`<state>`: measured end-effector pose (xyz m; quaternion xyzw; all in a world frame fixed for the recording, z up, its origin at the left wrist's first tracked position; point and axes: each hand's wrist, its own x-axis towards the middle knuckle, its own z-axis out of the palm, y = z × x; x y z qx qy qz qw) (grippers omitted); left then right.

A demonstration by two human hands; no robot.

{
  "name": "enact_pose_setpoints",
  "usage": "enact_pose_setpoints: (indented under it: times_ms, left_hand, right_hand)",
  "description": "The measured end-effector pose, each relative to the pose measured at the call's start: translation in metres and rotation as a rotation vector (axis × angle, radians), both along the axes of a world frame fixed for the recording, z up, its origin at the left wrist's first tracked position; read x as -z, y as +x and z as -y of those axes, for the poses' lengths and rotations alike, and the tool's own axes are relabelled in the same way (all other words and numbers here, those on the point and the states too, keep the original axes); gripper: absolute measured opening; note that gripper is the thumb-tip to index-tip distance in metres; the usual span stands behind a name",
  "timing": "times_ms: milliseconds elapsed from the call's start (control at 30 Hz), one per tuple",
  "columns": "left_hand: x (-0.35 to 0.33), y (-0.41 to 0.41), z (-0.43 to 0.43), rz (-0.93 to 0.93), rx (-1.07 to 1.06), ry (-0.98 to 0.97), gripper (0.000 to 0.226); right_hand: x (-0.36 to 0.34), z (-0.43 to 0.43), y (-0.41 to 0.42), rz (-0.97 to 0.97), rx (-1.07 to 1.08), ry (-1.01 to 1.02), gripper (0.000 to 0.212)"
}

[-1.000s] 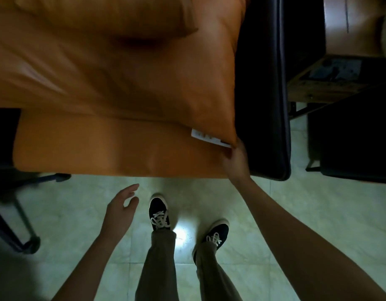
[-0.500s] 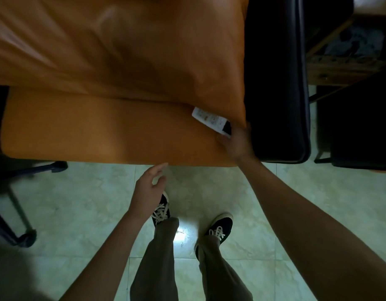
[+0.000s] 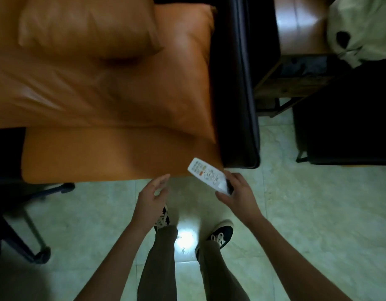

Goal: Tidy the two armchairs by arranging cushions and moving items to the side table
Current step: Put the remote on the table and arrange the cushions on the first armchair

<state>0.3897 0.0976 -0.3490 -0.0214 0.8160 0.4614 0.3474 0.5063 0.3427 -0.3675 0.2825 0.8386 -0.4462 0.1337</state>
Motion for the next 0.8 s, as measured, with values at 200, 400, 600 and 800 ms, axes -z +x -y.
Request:
enact_pose_setpoints:
  times_ms: [200,400,600,800]
  left_hand:
    - [-0.080,0.004,-0.048,-0.030,0.022,0.046,0.037]
    - [-0.145,-0.006,-0.139,-0.048,0.022,0.187,0.036]
    - [-0.179,-0.048,-0.230,-0.064,0.120,0.315,0.036]
    - [-0.181,-0.121,-0.304,-0.080,0.162,0.332,0.042]
  right_hand:
    - [-0.101,-0.029,0.032,-0.023,-0.021,-0.053,0.069]
    - [-0.180,-0.105,0.019,-0.124,0.088,-0.007,0.067]
    - [-0.210,-0.176,-0.025,-0.220,0.144,0.065,0.066]
    - [-0.207,-0.231,-0.095,-0.200,0.182,0.118,0.069]
